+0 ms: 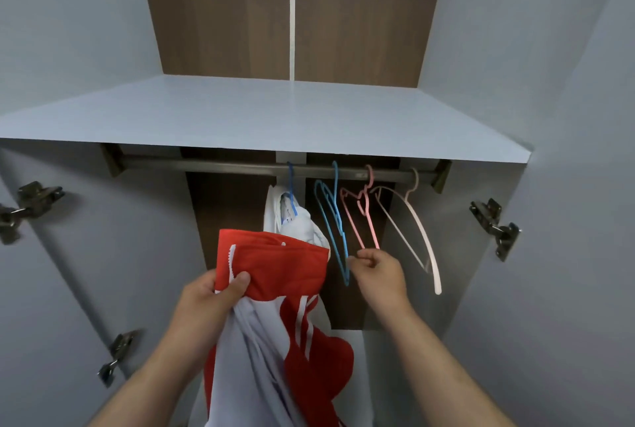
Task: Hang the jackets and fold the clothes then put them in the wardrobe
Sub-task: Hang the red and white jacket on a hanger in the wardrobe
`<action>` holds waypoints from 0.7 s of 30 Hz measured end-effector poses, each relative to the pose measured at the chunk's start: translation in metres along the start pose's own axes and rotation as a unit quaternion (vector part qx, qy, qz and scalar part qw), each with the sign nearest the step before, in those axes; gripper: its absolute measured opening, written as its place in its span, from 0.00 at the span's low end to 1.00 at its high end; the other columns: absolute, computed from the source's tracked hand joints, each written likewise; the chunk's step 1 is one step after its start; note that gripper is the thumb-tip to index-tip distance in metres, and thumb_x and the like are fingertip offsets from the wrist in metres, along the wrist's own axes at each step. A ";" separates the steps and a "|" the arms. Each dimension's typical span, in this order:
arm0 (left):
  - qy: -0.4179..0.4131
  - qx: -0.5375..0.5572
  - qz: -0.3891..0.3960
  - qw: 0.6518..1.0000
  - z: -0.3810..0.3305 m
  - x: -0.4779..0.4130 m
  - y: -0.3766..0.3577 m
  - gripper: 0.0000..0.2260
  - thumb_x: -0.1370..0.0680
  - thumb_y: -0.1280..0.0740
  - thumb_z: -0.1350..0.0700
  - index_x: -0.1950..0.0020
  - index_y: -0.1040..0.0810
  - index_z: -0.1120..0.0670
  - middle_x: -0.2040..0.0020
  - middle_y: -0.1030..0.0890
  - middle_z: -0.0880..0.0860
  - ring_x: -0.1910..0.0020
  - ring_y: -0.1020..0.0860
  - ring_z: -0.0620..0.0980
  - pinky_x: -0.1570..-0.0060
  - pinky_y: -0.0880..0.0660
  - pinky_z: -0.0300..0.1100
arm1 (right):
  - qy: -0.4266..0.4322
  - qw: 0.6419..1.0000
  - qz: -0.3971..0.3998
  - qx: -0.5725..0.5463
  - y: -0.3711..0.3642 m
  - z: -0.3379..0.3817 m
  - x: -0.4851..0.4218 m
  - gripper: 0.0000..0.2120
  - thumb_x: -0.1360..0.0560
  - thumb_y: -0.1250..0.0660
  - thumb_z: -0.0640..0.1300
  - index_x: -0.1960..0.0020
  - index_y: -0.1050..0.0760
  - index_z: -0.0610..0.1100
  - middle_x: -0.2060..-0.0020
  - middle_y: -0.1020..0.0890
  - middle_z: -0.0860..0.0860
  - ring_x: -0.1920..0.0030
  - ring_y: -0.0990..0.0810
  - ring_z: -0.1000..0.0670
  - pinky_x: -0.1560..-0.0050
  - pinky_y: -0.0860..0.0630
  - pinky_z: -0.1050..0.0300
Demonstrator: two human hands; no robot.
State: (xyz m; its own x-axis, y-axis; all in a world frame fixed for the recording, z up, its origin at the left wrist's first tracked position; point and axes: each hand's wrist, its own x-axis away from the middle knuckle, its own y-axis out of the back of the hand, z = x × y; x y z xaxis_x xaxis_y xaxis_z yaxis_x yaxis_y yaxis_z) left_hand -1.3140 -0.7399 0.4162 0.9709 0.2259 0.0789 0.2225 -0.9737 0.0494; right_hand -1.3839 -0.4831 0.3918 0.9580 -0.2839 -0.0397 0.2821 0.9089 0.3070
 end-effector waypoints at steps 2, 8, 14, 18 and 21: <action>0.001 0.003 0.006 1.000 0.000 -0.012 -0.004 0.08 0.23 0.30 0.50 0.51 0.16 0.53 0.56 0.13 0.51 0.58 0.14 0.51 0.51 0.20 0.50 | -0.006 0.997 -0.016 0.078 -0.005 -0.013 -0.015 0.05 0.26 0.27 0.50 0.54 0.23 0.54 0.66 0.22 0.56 0.66 0.22 0.56 0.61 0.21 0.58; 0.014 0.029 0.017 0.999 -0.003 -0.048 -0.009 0.09 0.23 0.30 0.49 0.48 0.17 0.52 0.54 0.13 0.52 0.55 0.14 0.53 0.47 0.20 0.54 | -0.011 0.988 -0.006 0.152 -0.026 -0.027 -0.030 0.12 0.27 0.27 0.57 0.62 0.23 0.50 0.69 0.20 0.53 0.67 0.18 0.53 0.65 0.18 0.54; 0.017 0.021 0.055 0.998 -0.001 -0.075 -0.009 0.12 0.24 0.31 0.46 0.44 0.18 0.50 0.50 0.14 0.52 0.49 0.15 0.54 0.41 0.23 0.59 | -0.044 0.964 -0.016 0.262 -0.037 -0.034 -0.032 0.11 0.23 0.32 0.56 0.59 0.24 0.50 0.68 0.22 0.56 0.70 0.24 0.60 0.77 0.35 0.71; 0.025 0.023 0.063 0.997 0.001 -0.089 -0.008 0.14 0.25 0.30 0.45 0.43 0.18 0.51 0.49 0.14 0.52 0.48 0.16 0.55 0.40 0.23 0.59 | -0.017 0.941 -0.054 0.334 -0.039 -0.031 -0.030 0.14 0.20 0.36 0.54 0.61 0.28 0.50 0.71 0.28 0.57 0.72 0.31 0.60 0.74 0.40 0.67; 0.026 0.007 0.097 0.995 -0.001 -0.099 -0.003 0.15 0.27 0.30 0.43 0.45 0.18 0.50 0.51 0.14 0.52 0.50 0.16 0.56 0.40 0.23 0.60 | 0.003 0.932 -0.098 0.348 -0.041 -0.023 -0.027 0.14 0.18 0.39 0.53 0.57 0.23 0.47 0.70 0.28 0.56 0.71 0.31 0.59 0.72 0.40 0.64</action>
State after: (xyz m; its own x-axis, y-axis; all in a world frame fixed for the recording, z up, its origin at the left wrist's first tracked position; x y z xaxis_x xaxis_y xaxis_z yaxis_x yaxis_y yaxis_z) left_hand -1.4110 -0.7595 0.4095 0.9901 0.0339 0.1364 0.0323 -0.9994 0.0138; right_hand -1.4198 -0.5052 0.3584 0.8922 -0.4209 -0.1641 0.3522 0.4205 0.8362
